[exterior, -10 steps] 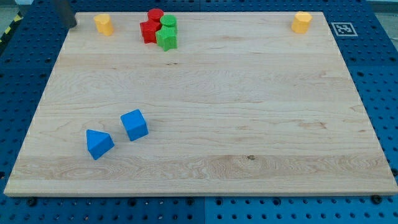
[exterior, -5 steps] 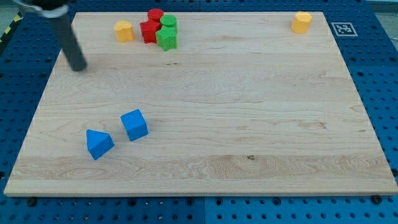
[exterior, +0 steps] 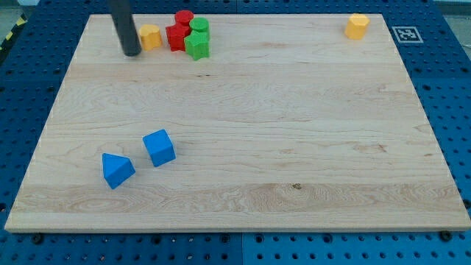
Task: Place yellow heart and blue cube diagonal to each other
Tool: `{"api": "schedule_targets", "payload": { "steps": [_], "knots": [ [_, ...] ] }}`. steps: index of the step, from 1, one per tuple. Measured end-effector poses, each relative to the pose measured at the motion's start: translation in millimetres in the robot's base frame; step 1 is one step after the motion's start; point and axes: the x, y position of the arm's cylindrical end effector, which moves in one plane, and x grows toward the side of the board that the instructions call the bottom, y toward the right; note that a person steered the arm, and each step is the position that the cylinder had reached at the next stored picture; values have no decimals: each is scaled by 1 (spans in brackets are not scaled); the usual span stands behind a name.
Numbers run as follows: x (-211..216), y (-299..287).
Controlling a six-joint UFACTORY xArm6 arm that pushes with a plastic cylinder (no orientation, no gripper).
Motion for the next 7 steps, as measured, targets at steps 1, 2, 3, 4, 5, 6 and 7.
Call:
{"api": "schedule_targets", "payload": {
  "steps": [1, 2, 3, 4, 5, 6, 7],
  "knots": [
    [-47, -44],
    [-85, -34],
    [-61, 23],
    [-12, 70],
    [-24, 74],
    [-71, 52],
    [-50, 37]
  ]
}}
